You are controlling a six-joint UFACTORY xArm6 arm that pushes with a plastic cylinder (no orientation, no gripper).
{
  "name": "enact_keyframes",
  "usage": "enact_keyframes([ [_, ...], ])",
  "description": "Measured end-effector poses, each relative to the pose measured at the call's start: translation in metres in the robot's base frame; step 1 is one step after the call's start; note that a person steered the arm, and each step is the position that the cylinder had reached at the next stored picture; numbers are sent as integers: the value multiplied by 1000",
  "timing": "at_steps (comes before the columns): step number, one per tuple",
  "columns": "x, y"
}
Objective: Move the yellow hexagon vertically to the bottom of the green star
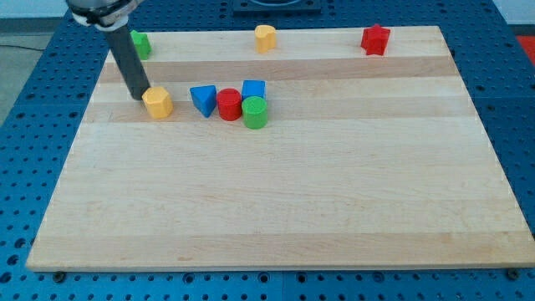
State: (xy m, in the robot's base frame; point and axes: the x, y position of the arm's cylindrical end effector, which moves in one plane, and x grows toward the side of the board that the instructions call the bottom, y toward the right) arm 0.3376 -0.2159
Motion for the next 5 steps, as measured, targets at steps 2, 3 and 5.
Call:
enact_keyframes([
  [2,32,82],
  [3,49,50],
  [5,18,10],
])
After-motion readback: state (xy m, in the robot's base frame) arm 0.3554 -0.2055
